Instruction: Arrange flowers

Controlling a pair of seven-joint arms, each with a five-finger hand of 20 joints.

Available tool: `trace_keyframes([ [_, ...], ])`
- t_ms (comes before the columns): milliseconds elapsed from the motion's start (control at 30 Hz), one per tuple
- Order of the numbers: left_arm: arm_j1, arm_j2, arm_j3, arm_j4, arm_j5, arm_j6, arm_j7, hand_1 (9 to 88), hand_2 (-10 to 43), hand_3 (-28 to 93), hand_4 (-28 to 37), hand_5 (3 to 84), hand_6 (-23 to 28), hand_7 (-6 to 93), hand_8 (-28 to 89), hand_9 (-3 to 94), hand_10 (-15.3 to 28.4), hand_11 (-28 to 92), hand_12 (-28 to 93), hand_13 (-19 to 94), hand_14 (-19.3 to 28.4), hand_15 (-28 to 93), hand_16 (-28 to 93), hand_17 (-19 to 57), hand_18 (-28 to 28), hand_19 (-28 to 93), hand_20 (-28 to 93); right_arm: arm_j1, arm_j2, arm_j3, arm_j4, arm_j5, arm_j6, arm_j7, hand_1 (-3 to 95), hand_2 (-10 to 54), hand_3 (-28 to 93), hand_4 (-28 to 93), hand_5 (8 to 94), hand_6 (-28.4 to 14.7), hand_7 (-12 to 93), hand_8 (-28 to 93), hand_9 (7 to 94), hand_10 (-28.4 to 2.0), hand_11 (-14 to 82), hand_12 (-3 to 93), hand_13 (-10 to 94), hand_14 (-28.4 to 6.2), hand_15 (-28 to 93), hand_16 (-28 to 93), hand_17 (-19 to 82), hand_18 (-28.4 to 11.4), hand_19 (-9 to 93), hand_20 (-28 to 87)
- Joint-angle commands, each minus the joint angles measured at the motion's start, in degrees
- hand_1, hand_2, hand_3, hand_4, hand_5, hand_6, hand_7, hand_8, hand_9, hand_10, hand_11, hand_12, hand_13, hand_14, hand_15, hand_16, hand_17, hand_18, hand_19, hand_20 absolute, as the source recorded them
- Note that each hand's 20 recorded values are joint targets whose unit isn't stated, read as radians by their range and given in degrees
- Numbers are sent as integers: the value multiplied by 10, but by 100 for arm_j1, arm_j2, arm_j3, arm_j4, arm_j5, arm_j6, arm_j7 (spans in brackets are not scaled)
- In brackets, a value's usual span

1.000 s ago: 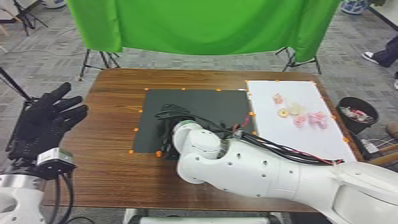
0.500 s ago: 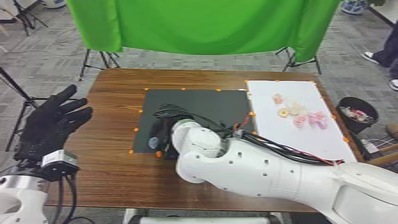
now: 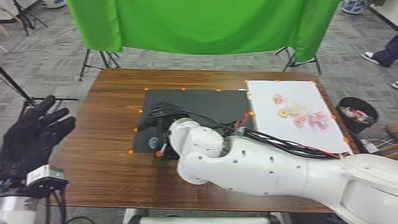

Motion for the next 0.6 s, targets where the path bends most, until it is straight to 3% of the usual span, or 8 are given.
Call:
trace_keyframes([
  [33,417,-141,-5,-112,-19,114,91,298,61,633,-191,367,98,79,-66,330,206,265,121,218,282,564,-116,-60,284,559,-6,433,636,213,-759,86,195,-163,222,88,777,-215,605,-45,169,-104,730,-188,178,143,780,-84,660,143,483,-197,932,385],
  [200,476,-38,85,-155,-86,170,209,298,62,632,-193,366,97,79,-67,330,204,267,121,218,282,566,-116,-60,284,559,-6,330,1544,800,-1475,26,-249,-187,220,92,778,-210,585,-55,156,-98,698,-198,167,144,754,-93,668,135,468,-196,932,346],
  [267,584,-50,35,-217,-67,187,211,298,62,631,-193,366,97,79,-67,330,204,267,121,219,282,566,-116,-60,284,559,-5,25,1920,1271,-1676,-54,-535,-212,231,88,775,-208,583,-55,155,-96,689,-198,164,144,747,-96,669,131,464,-195,932,329],
  [333,545,-64,35,-224,-32,161,139,297,62,631,-193,366,97,80,-66,330,204,267,120,219,281,566,-116,-60,284,559,-5,-349,2298,1764,-1842,-172,-721,-78,244,80,773,-205,581,-54,155,-96,673,-197,160,144,736,-98,670,128,461,-192,932,313],
  [367,603,-8,29,-241,-62,184,190,296,63,630,-194,366,97,80,-67,330,204,268,121,220,282,567,-116,-60,284,558,-5,-407,2509,1855,-1888,-96,-689,-47,253,73,773,-205,576,-52,156,-96,665,-197,157,144,729,-98,671,126,460,-192,932,305],
  [467,461,-51,70,-214,20,113,17,295,63,630,-193,366,96,80,-67,331,204,268,120,220,282,568,-116,-60,284,558,-4,-911,3022,2410,-1972,-121,-814,182,272,55,774,-205,568,-52,157,-96,646,-197,152,144,722,-99,674,122,457,-187,932,287],
  [533,469,56,125,-211,-40,148,90,295,63,630,-193,366,96,79,-67,331,205,268,120,221,282,569,-116,-60,284,558,-4,-1192,3305,2699,-1966,-57,-923,288,287,41,778,-206,557,-53,157,-97,635,-195,151,145,713,-101,678,121,456,-183,932,275],
  [600,401,112,195,-208,-47,181,48,296,63,630,-193,365,96,80,-67,331,205,268,120,221,282,569,-116,-60,284,558,-3,-1511,3502,3041,-1905,-15,-1108,416,296,33,778,-209,540,-54,156,-96,613,-197,146,145,702,-102,684,119,453,-180,932,264],
])
